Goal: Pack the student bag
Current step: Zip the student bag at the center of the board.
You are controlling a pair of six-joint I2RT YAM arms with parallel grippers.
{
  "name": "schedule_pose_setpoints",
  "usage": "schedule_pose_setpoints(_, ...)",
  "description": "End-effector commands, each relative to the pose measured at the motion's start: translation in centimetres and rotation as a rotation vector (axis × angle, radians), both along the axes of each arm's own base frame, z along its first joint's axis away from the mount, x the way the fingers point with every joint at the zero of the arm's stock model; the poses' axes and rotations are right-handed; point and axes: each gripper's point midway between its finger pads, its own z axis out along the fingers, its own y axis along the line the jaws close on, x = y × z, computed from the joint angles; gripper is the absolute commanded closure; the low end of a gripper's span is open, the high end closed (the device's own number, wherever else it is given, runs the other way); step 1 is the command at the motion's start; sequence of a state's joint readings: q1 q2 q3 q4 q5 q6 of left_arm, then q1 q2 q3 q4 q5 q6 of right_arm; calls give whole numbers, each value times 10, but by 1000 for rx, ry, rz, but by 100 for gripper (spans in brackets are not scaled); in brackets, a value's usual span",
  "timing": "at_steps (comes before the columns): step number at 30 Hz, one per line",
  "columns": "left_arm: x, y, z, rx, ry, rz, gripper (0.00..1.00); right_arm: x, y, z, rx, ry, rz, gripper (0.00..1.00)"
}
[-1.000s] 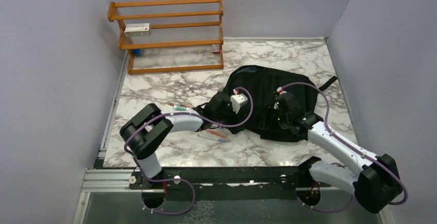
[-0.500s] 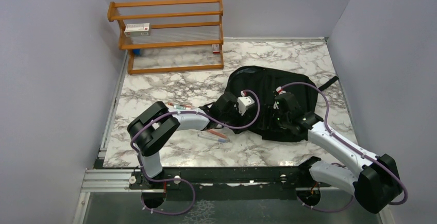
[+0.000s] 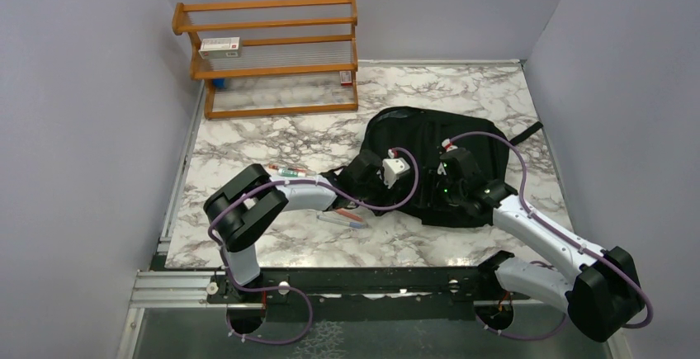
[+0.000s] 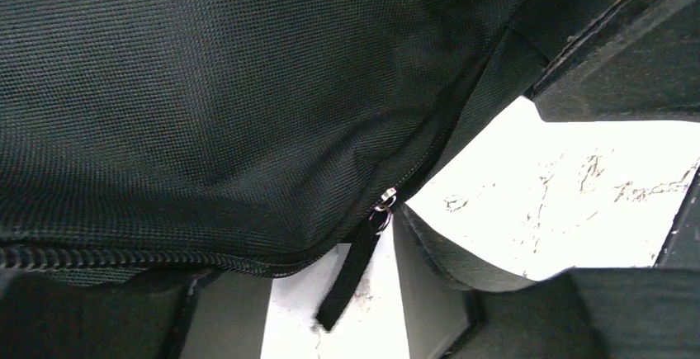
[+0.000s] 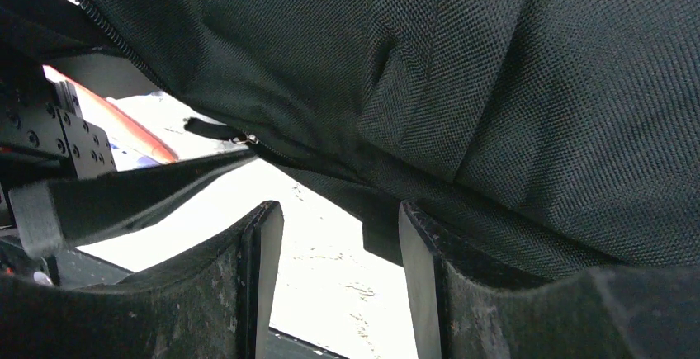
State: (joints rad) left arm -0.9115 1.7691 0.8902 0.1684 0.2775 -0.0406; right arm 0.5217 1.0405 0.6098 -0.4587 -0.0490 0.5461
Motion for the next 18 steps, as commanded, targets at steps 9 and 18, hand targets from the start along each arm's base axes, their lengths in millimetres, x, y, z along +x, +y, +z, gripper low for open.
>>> schedule_pose_setpoints(9,-21,14,-5,89,58,-5,60,2,-1,-2,-5,-14,12,42)
schedule_pose_setpoints(18,-19,15,0,90,57,6,87,3,-1,-4,-10,-13,13,42)
